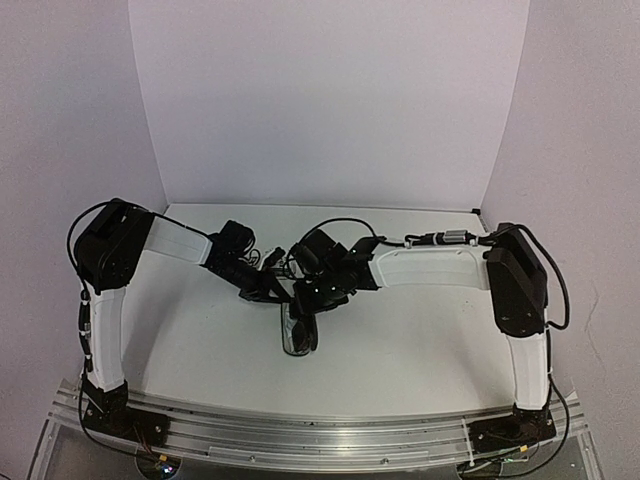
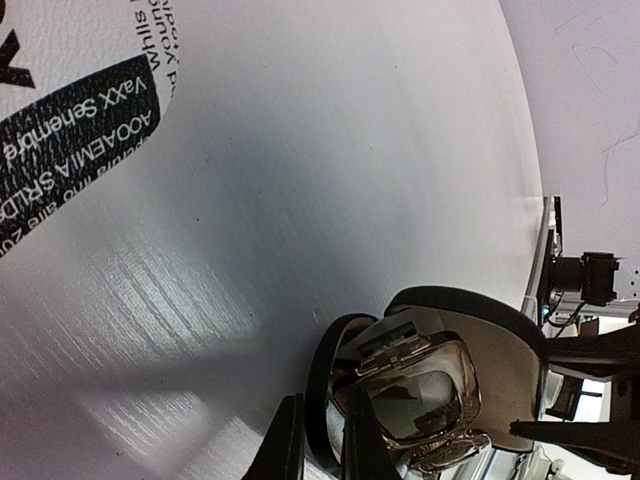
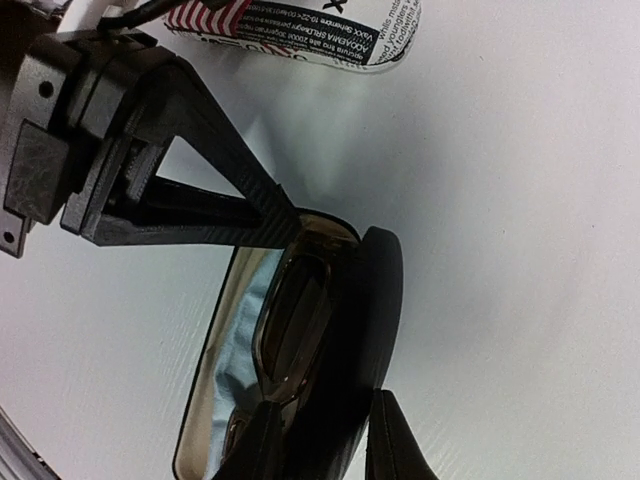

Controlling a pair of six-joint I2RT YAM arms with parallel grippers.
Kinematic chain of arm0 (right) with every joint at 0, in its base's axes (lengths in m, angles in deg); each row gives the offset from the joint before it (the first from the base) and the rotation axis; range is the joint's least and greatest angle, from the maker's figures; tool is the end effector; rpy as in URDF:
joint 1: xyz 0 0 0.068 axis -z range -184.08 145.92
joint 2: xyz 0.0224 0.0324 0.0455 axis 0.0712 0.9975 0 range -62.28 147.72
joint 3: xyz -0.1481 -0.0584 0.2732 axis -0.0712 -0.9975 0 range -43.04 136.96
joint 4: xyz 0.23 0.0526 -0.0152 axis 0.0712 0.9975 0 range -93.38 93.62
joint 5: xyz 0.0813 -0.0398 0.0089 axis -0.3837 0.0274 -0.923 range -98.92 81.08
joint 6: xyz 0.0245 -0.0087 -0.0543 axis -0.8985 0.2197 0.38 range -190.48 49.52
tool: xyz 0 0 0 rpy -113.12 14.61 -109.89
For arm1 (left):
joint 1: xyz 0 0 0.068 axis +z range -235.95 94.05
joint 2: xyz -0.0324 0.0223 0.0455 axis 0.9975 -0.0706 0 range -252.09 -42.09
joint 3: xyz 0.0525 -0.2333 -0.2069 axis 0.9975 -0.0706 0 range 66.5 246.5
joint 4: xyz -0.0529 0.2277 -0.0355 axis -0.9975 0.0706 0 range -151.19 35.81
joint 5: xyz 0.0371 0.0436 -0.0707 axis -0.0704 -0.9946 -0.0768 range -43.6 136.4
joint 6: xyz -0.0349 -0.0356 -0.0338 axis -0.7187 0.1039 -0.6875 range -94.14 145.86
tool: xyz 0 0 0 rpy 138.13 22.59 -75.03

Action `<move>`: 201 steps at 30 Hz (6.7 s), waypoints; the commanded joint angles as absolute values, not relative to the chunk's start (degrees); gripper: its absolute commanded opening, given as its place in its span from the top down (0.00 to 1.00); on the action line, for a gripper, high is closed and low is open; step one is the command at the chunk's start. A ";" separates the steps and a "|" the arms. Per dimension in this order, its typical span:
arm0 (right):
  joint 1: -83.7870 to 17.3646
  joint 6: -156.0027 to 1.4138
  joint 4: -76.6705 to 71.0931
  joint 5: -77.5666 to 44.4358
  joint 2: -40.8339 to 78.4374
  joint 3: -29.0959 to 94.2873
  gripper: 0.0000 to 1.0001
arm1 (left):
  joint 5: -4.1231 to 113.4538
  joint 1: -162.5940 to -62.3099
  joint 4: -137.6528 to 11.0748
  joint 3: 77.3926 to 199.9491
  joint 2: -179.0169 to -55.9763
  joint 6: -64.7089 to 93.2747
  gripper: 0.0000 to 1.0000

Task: Organize the sunglasses
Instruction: Adjust the sunglasses in the sunglasses case, then close the sunglasses case at the center of the board.

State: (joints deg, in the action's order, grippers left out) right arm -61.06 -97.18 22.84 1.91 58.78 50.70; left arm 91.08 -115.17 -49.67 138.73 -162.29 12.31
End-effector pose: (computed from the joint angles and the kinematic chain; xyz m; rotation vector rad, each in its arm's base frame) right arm 0.2634 0.3900 0.2364 -0.5821 2.4534 0.3755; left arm 0.3508 -0.2322 0.1674 0.6550 2.5837 -1.2769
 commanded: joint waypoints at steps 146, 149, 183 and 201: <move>-81.44 -42.71 -23.45 40.59 59.92 21.23 0.97 | 103.67 -114.07 -69.96 114.46 -147.39 105.47 0.02; -81.48 -41.34 -24.81 41.50 60.92 20.84 0.99 | 103.27 -113.26 -62.06 114.68 -147.23 115.21 0.00; -81.18 -33.84 -27.21 39.44 54.00 20.36 0.85 | 104.15 -124.01 -76.16 108.60 -145.29 99.43 0.33; -81.51 -38.03 -9.13 36.88 48.56 28.73 0.52 | 101.18 -123.75 -78.38 107.19 -144.66 97.80 0.38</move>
